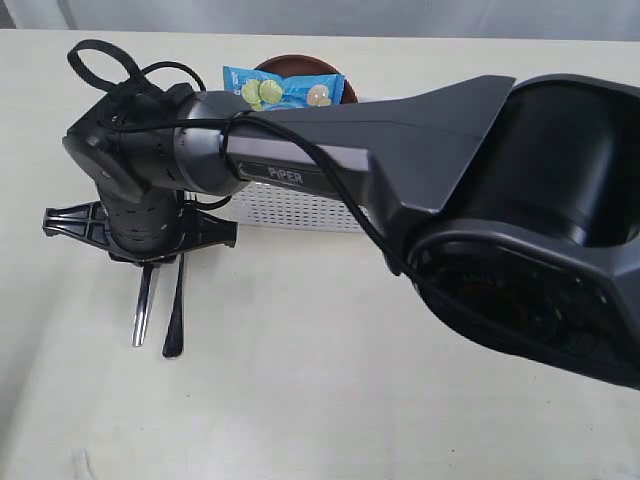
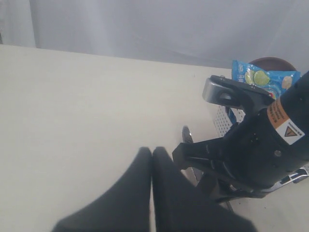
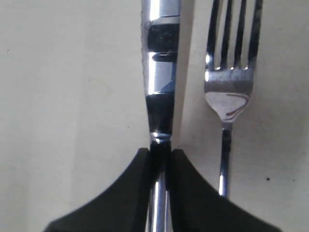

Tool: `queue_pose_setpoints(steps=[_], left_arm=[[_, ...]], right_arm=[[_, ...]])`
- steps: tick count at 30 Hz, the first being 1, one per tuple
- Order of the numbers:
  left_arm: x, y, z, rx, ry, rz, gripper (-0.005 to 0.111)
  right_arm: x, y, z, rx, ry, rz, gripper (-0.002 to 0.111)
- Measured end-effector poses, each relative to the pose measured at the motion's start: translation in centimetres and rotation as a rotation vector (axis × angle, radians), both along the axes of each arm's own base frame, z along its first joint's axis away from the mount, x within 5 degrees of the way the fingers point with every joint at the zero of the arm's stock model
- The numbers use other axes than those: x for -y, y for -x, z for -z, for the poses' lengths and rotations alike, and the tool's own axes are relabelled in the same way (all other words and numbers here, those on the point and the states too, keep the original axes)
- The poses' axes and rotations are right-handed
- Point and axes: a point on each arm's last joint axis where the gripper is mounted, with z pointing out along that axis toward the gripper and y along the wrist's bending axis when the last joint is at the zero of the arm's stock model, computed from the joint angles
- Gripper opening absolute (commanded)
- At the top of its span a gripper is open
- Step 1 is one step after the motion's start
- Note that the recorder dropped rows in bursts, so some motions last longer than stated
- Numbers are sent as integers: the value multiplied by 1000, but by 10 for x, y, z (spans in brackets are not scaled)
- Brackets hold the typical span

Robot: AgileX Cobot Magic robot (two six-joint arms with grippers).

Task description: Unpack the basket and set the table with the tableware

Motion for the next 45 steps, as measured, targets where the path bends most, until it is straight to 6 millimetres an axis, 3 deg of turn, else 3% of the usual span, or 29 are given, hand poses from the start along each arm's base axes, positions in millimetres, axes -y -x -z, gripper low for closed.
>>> queue_pose_setpoints(steps=[9,17,34,39,45], left_arm=[[0,0,0,0,0,0,0],[0,0,0,0,0,0,0],[0,0,0,0,0,0,0],[0,0,0,0,0,0,0],[0,0,0,0,0,0,0]], right_arm=[[0,0,0,0,0,0,0],[0,0,0,0,0,0,34],[-1,1,-2,-6,-9,-7,34],[-1,2,-30,30,-65,-71,34],[8,8,-97,165,-128,-257,34]])
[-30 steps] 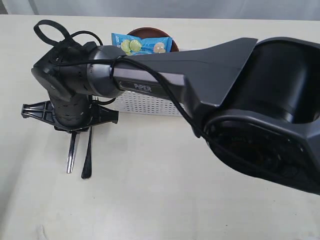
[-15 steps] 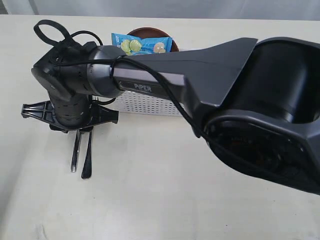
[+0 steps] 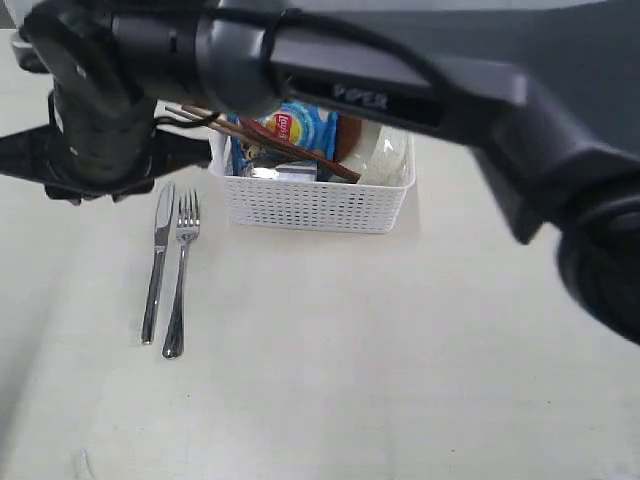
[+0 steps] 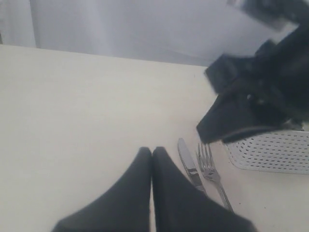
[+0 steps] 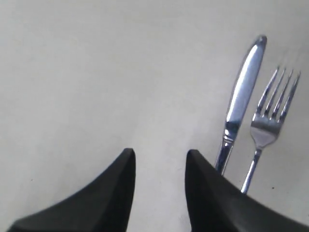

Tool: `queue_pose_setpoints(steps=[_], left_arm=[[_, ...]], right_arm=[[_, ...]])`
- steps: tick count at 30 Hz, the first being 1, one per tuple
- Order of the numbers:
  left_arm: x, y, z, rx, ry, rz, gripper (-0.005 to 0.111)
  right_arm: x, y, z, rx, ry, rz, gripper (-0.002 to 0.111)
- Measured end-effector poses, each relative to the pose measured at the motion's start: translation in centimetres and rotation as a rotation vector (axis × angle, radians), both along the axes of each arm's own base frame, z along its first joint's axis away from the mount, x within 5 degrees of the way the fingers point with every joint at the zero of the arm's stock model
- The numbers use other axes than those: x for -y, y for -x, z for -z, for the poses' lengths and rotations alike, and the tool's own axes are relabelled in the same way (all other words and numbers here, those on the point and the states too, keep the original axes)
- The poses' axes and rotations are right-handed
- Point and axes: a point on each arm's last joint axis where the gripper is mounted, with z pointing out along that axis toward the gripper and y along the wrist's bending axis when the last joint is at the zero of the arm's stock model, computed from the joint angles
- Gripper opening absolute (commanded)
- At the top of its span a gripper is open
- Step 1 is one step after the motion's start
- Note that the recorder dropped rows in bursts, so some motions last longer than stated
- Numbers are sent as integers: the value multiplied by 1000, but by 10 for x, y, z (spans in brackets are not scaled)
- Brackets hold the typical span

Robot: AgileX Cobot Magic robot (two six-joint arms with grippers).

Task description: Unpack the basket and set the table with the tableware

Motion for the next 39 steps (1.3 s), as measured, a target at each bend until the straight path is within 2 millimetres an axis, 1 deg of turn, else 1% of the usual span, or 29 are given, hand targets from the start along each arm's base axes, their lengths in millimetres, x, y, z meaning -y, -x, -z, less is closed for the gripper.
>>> queue_pose_setpoints(steps=[4,5,7,11,14,17,20,23,24,26,28,30,35,39], left_arm=[[0,0,0,0,0,0,0],[0,0,0,0,0,0,0],[0,0,0,0,0,0,0],[0,0,0,0,0,0,0],[0,0,0,0,0,0,0],[0,0,0,0,0,0,0],[0,0,0,0,0,0,0],[0,0,0,0,0,0,0],[0,0,0,0,0,0,0],[0,0,0,0,0,0,0],[0,0,0,0,0,0,0],[0,0,0,0,0,0,0],[0,0,0,0,0,0,0],[0,0,0,0,0,0,0]], right_arm=[[17,7,-52,125,-9,-120,34],[21,8,-62,159,-2,-139,34],[36,7,-86,241,29,-170,34],[69,-2,-115,359,170,-169,34],[91,-12,-120,360,293,-172,34],[105,-21,-116,330,387,-201,34],[108,-27,-111,338,437,-262,34],[103,-34,-101,367,475,-320,35],[101,-36,-96,373,493,-336,37],[96,-42,-83,377,526,-361,45],[92,-45,-70,365,558,-389,55],[87,-48,-57,347,583,-414,62],[79,-56,-24,308,650,-446,63],[75,-62,-11,326,677,-458,63]])
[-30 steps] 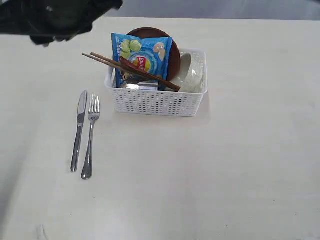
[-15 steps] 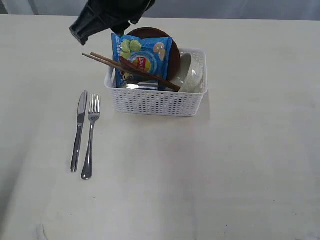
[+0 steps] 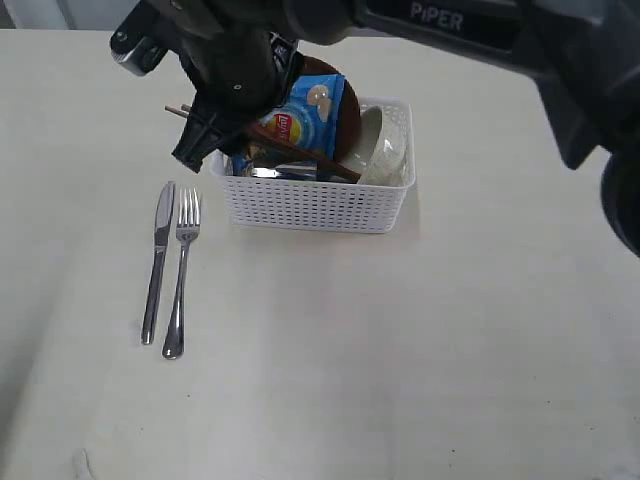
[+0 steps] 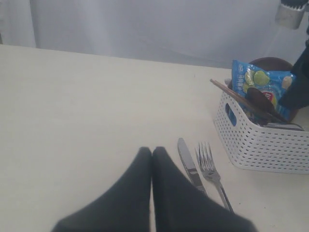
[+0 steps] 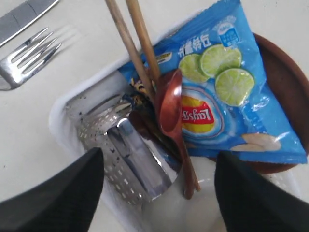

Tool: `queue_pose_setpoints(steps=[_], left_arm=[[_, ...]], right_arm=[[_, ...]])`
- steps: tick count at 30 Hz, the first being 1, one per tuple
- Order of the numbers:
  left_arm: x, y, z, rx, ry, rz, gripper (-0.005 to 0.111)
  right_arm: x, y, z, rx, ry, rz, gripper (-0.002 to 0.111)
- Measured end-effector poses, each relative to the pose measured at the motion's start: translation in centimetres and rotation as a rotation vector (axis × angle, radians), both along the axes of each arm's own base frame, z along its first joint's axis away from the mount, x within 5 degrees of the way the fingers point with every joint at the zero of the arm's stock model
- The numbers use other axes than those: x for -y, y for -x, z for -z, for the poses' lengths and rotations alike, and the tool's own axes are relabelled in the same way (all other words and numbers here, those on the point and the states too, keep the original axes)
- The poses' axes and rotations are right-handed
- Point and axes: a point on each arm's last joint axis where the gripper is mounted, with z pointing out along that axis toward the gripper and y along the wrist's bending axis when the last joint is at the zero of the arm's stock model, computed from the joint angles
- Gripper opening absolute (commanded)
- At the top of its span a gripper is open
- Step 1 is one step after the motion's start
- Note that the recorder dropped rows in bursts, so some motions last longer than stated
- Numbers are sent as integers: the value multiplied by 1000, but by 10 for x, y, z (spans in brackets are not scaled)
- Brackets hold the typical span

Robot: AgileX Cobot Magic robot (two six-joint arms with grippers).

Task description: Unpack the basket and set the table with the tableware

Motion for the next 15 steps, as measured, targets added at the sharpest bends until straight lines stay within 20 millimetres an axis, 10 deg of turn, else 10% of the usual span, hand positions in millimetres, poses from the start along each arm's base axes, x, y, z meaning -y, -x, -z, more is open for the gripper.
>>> queue_pose_setpoints(steps=[15], left_arm=[[0,0,0,0,0,0,0]], right_arm=[[-5,-27,32,49,-74,20,63]])
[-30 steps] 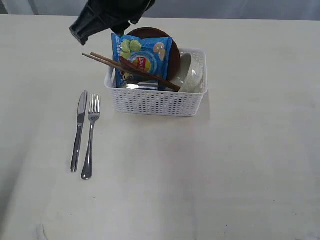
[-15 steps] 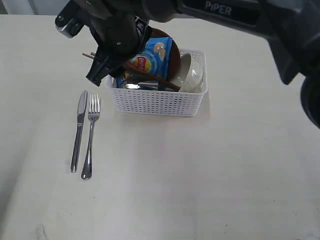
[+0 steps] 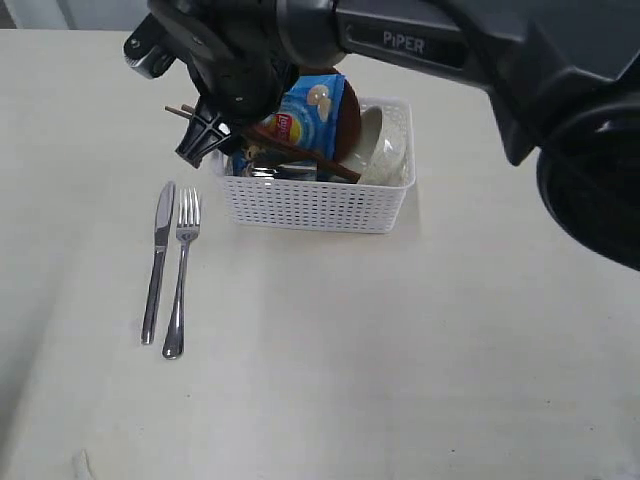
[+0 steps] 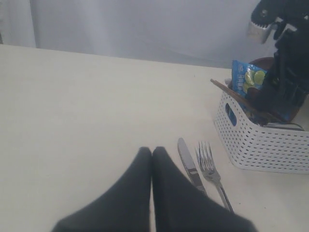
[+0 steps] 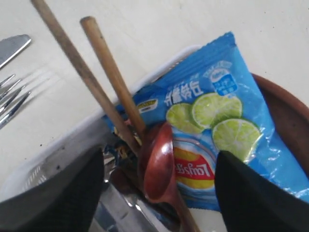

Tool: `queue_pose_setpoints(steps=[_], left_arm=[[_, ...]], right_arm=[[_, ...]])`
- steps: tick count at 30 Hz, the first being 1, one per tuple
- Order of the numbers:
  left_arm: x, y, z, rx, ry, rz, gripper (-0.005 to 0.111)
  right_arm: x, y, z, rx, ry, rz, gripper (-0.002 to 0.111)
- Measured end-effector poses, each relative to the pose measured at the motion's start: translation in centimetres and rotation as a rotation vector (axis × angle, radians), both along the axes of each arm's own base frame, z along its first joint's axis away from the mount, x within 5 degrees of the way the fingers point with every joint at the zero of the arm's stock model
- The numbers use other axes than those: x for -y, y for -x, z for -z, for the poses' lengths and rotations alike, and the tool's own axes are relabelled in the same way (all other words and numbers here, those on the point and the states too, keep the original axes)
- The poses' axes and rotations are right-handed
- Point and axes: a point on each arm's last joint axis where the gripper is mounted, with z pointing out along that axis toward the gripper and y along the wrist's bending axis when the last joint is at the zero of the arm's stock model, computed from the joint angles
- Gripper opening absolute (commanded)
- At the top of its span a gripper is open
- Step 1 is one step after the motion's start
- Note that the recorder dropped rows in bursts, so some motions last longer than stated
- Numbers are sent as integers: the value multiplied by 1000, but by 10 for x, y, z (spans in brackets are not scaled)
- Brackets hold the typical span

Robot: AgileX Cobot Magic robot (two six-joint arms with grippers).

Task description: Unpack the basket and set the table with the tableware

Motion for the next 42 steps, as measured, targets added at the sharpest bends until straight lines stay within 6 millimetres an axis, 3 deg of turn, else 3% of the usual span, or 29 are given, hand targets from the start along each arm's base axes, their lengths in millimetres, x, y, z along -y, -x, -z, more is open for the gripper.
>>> queue_pose_setpoints(steps=[6,8,13,14,19,21,28,37,42], left_arm=[[0,0,0,0,0,0,0],[0,0,0,0,0,0,0],[0,0,0,0,0,0,0],[0,0,0,0,0,0,0],[0,0,0,0,0,0,0],[0,0,0,0,0,0,0],[0,0,0,0,0,0,0],[0,0,0,0,0,0,0],[0,0,0,0,0,0,0]], right_arm=[[-4,-5,21,-13,-11,16,63],[-6,-6,28,-13,-15,23,56],[-7,-12,33,39,-12,29,5],[-6,-13,32,61,5,19,0],[-5,-15,30,79,16,12,0],[-4,-14,20,90,4,15,0],[6,-1,-51,145,-147,31,0],[18,12,-98,165,-261,43,0],[42,14,-134,200,-308,91,0]])
